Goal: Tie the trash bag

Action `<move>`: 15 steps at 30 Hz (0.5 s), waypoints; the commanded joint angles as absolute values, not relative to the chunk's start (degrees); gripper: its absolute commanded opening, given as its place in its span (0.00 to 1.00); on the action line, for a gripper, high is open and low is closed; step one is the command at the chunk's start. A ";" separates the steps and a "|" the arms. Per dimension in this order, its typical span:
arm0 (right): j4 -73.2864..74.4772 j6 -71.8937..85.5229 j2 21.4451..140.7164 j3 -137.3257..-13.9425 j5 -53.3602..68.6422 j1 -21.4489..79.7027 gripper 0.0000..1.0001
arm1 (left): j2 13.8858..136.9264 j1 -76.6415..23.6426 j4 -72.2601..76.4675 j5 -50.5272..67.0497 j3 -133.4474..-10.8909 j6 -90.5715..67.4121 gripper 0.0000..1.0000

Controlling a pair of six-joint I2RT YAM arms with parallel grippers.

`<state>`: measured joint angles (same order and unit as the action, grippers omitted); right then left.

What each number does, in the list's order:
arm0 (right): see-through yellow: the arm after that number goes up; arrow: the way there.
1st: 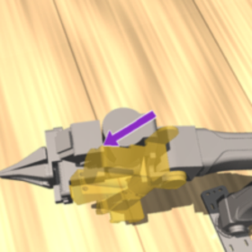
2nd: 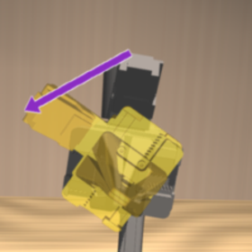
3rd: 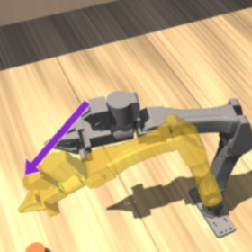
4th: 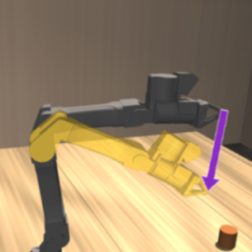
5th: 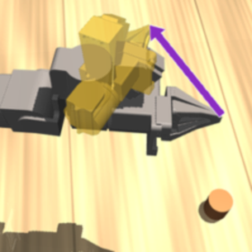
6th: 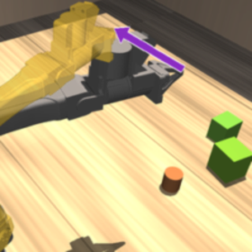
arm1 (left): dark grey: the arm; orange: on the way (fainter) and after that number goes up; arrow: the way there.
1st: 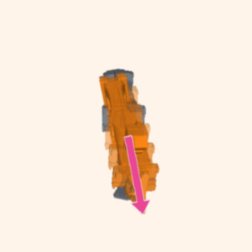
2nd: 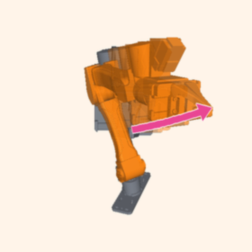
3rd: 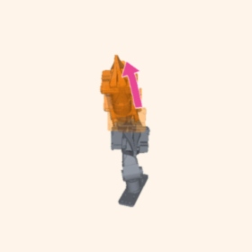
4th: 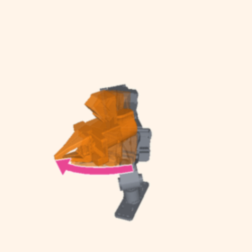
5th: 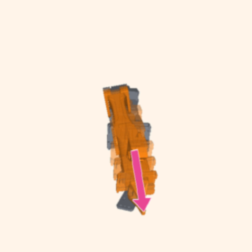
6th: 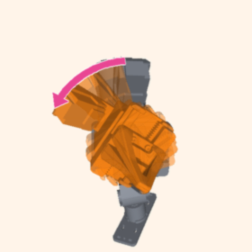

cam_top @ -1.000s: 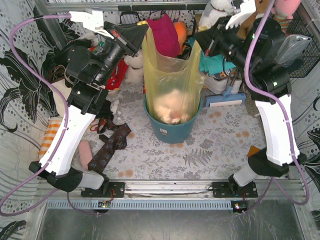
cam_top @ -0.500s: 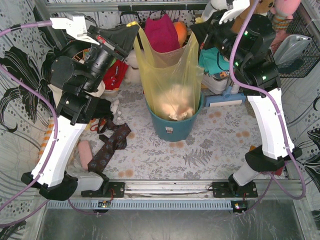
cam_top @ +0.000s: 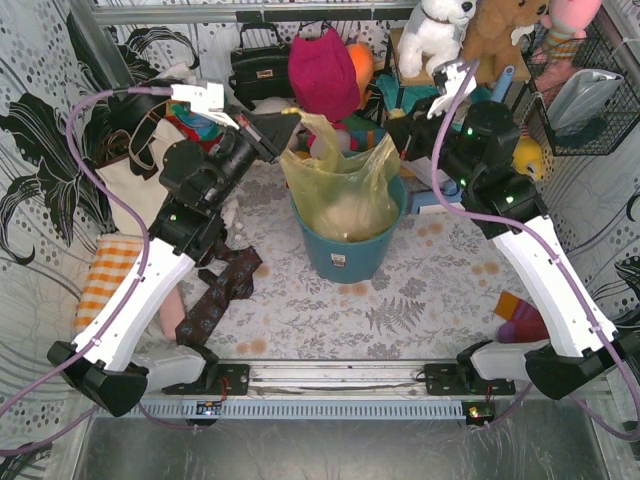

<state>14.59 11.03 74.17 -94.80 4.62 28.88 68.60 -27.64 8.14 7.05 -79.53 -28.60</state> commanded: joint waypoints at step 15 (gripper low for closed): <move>4.91 7.89 81.61 -112.01 6.92 28.98 0.00 | 65.71 -27.41 18.10 11.63 -87.56 -33.35 0.00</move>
